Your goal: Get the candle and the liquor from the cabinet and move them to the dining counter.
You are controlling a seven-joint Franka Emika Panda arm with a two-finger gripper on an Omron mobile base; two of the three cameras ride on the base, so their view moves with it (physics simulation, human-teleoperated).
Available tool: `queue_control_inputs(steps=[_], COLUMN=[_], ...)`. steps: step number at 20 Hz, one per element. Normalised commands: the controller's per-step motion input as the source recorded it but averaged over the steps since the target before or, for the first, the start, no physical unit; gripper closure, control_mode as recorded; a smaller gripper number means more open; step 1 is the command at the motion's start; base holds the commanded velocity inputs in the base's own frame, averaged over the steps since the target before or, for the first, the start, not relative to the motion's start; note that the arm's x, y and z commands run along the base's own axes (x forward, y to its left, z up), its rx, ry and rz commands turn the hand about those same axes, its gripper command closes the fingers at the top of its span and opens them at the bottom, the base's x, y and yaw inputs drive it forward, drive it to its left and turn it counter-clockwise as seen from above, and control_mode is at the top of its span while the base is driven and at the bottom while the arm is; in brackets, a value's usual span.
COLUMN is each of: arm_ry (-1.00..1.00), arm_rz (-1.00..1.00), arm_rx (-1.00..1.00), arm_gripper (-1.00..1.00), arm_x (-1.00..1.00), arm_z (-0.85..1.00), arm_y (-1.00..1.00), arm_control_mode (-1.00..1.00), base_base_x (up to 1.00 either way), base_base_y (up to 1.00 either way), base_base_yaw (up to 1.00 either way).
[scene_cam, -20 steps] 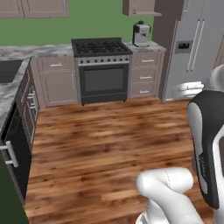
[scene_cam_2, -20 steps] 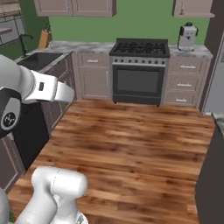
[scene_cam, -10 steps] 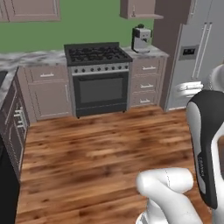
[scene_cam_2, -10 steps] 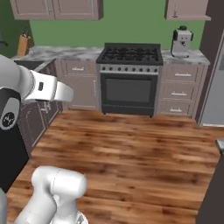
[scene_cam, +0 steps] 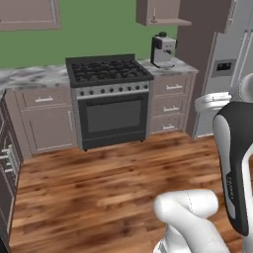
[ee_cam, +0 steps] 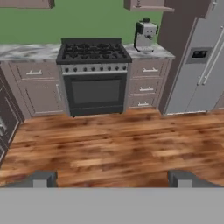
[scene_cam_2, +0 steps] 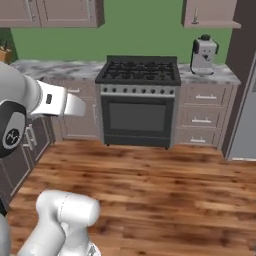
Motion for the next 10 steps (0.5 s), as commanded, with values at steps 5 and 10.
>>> queue_control_inputs(steps=[5,10], arm_ry=[0.00,0.00], arm_rz=[0.00,0.00], arm_rx=[0.00,0.00], arm_gripper=[-1.00,-1.00], arm_x=[0.00,0.00], arm_z=[0.00,0.00], arm_y=[0.00,0.00], arm_control_mode=[1.00,1.00], base_base_x=[1.00,1.00], base_base_y=[0.00,0.00], base_base_yaw=[-0.04,-0.01])
